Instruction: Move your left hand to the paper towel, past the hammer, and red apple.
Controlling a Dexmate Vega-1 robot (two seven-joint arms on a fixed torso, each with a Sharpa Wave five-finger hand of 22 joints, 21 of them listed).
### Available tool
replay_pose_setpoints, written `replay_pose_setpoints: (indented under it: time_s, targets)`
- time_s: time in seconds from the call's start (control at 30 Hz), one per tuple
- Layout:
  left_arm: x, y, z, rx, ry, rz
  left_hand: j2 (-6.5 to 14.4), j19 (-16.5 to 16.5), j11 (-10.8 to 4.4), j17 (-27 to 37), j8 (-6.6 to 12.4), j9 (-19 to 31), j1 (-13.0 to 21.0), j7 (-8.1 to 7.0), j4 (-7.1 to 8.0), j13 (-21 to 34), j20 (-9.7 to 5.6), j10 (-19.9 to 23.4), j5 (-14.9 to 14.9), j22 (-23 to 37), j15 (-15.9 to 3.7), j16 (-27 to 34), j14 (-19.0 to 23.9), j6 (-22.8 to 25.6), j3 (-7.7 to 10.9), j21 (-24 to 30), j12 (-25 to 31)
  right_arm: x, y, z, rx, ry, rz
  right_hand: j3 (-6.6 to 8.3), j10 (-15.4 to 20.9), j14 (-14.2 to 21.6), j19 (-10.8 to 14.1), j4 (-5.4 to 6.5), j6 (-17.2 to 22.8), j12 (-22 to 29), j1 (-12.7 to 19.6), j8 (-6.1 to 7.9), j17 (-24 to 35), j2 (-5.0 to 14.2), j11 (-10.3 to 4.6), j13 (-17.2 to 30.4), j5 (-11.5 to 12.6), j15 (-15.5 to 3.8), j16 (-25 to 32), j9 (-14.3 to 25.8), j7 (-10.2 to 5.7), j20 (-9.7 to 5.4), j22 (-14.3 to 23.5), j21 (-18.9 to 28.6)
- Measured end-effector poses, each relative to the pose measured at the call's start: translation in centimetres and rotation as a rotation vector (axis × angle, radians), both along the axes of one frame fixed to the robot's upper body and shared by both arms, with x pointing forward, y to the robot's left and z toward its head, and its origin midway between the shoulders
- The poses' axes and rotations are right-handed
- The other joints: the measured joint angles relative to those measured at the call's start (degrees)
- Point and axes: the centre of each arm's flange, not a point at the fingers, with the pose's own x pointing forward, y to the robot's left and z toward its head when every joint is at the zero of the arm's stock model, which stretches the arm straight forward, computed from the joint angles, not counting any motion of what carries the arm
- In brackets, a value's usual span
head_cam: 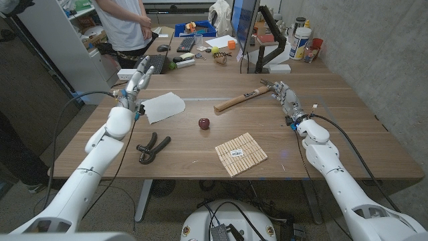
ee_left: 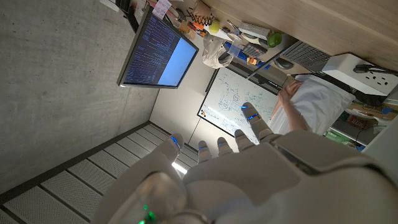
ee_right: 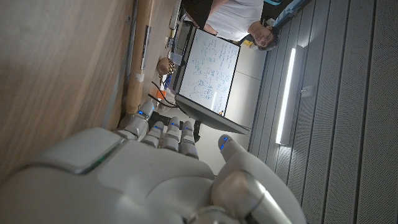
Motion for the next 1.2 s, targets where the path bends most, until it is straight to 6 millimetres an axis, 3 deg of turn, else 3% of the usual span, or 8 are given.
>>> replay_pose_setpoints:
  time_s: [1.2]
  targets:
    - [-1.6,0.6,2.2,0.271,0.004,0.257,0.0,0.0,-0.62,0.0,0.00,0.0,0.6,-0.49,-0.10,0.0,0.00,0.6,-0.2,0.0,0.00,0.0,0.0,0.9,0.23,-0.4,0.0,-0.2,-1.0,-0.4,-0.007,-0.006,-0.010,-0.30,0.2,0.0,0.0,-0.17,0.0,0.0,0.0,0.00,0.0,0.00,0.20,0.0,0.0,0.00,0.0,0.0,0.00,0.00,0.0,-0.8]
